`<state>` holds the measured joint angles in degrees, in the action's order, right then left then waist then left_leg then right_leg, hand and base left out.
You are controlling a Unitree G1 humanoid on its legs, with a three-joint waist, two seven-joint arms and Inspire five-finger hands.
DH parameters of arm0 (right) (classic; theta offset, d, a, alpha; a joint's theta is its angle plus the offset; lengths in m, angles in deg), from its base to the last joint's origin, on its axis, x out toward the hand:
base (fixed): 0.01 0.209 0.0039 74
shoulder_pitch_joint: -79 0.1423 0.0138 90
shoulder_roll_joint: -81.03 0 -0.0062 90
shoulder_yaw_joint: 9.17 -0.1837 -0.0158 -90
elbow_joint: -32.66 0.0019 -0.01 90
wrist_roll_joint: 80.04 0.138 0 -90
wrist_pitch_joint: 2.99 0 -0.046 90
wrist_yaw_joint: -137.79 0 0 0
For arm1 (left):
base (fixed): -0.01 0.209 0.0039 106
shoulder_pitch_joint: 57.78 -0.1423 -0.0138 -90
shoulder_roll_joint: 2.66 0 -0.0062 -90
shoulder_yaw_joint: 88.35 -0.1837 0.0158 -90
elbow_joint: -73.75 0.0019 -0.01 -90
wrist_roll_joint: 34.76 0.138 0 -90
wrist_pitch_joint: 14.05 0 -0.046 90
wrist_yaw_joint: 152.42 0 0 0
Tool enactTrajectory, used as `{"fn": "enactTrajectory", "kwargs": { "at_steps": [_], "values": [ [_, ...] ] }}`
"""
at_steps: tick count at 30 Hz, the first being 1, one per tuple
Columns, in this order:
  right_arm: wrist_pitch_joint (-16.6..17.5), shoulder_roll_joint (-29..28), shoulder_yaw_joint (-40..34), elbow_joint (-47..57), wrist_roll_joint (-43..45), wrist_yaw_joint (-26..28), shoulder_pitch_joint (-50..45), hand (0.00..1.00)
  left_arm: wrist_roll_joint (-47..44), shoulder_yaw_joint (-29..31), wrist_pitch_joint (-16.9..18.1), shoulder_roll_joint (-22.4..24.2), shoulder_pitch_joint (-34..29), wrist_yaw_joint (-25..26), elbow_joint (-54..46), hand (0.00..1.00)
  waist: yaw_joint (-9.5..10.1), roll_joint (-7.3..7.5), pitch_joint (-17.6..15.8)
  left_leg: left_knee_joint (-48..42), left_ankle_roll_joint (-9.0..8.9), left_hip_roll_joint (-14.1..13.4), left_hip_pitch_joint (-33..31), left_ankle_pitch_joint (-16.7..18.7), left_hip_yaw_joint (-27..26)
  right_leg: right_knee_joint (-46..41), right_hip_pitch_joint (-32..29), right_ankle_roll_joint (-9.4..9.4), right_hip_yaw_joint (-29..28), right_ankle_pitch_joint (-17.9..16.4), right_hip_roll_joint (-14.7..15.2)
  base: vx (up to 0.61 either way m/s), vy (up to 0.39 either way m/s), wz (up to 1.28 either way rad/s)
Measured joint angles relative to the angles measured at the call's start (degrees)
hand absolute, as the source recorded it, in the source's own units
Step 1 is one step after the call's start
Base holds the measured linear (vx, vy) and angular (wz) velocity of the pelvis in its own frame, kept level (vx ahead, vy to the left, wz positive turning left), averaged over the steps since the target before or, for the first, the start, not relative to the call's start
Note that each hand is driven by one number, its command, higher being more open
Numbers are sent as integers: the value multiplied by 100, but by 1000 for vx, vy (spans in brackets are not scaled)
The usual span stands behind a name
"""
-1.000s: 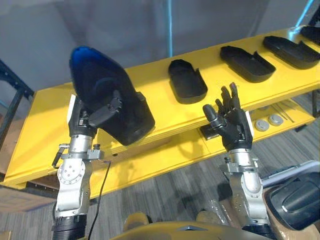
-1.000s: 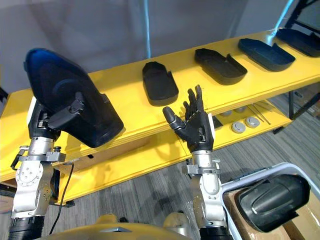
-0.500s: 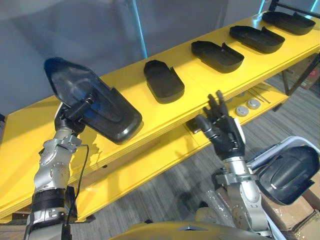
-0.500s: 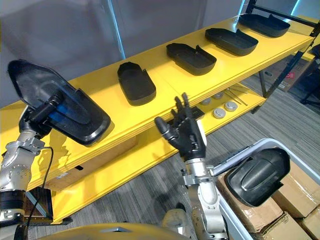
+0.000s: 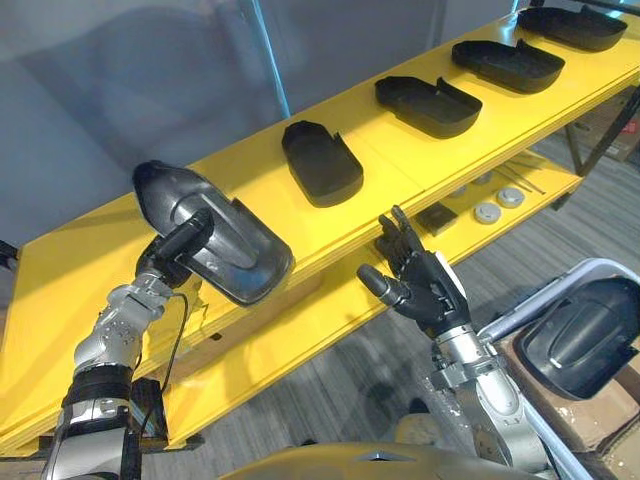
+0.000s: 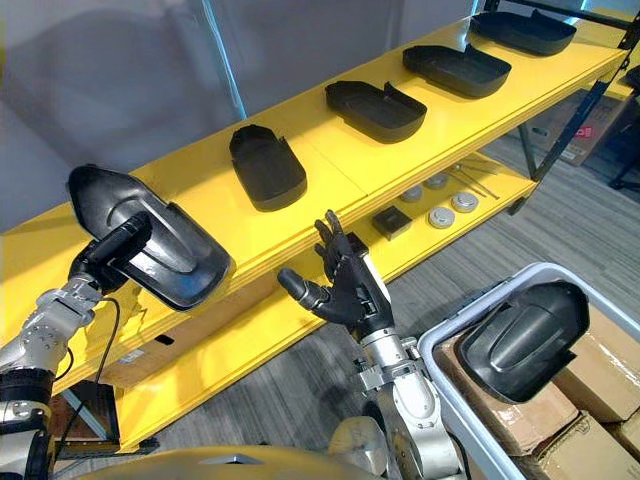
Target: Walk over and take three plastic housings, then place them on the shelf
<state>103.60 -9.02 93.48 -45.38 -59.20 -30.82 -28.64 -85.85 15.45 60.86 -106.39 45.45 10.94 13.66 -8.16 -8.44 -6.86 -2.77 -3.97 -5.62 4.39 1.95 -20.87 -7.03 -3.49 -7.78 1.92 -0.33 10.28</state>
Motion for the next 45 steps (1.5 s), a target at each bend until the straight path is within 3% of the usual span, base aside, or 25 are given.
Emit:
{"fn": "enactTrajectory", "kwargs": {
  "at_steps": [7, 14, 25, 29, 35, 41, 42, 45],
  "values": [
    [-115, 32, 173, 3, 17, 51, 9, 100, 171, 0, -60, 0, 89, 35, 119, 0, -5, -34, -20, -1, 30, 37, -146, -62, 99, -106, -123, 9, 98, -7, 62, -23, 0, 7],
    [-124, 201, 510, 28, 18, 39, 237, 100, 173, -174, -185, 2, 292, 74, 147, 0, 3, -125, -265, 12, 55, 113, -446, -187, 244, -379, -427, 42, 234, -70, 202, -53, 5, 17],
    [-224, 254, 608, 584, 19, -107, 381, 100, -170, -174, -179, 4, 634, 720, 158, 0, -16, -141, -535, 13, 13, 100, -607, -254, 172, -689, -756, 31, 171, -143, 236, -50, -17, -1],
    [-224, 390, 671, 585, 19, -113, 365, 100, -967, -142, 37, 5, 727, 1353, 160, 0, -39, -117, -618, 0, 12, 74, -697, -255, 60, -670, -869, -4, 89, -116, 213, -28, -8, -9],
    [-222, 396, 810, 585, 12, -113, 344, 100, -2093, 20, 786, 15, 859, 2289, 168, 0, -137, -18, -730, -38, 9, 53, -723, -317, -4, -693, -942, -8, 38, -18, 185, 49, -12, -3],
    [-216, 394, 811, 585, 10, -110, 339, 100, -3034, 185, 1151, 73, 859, 2487, 158, 0, -125, 85, -803, -116, -18, 9, -696, -258, -61, -696, -915, 3, 10, -28, 150, 29, -12, -4],
    [-216, 395, 810, 585, 10, -110, 326, 100, -3029, 190, 1151, 83, 857, 2499, 158, 100, -127, 89, -806, -129, -13, 8, -694, -247, -62, -695, -906, 4, 11, -30, 152, 0, 0, 0],
    [-216, 397, 812, 584, 10, -102, 285, 100, -3029, 211, 1126, 136, 841, 2549, 157, 100, -127, 89, -813, -217, -9, -6, -690, -187, -69, -694, -862, 9, 11, -39, 155, -9, -1, -2]
  ]
}}
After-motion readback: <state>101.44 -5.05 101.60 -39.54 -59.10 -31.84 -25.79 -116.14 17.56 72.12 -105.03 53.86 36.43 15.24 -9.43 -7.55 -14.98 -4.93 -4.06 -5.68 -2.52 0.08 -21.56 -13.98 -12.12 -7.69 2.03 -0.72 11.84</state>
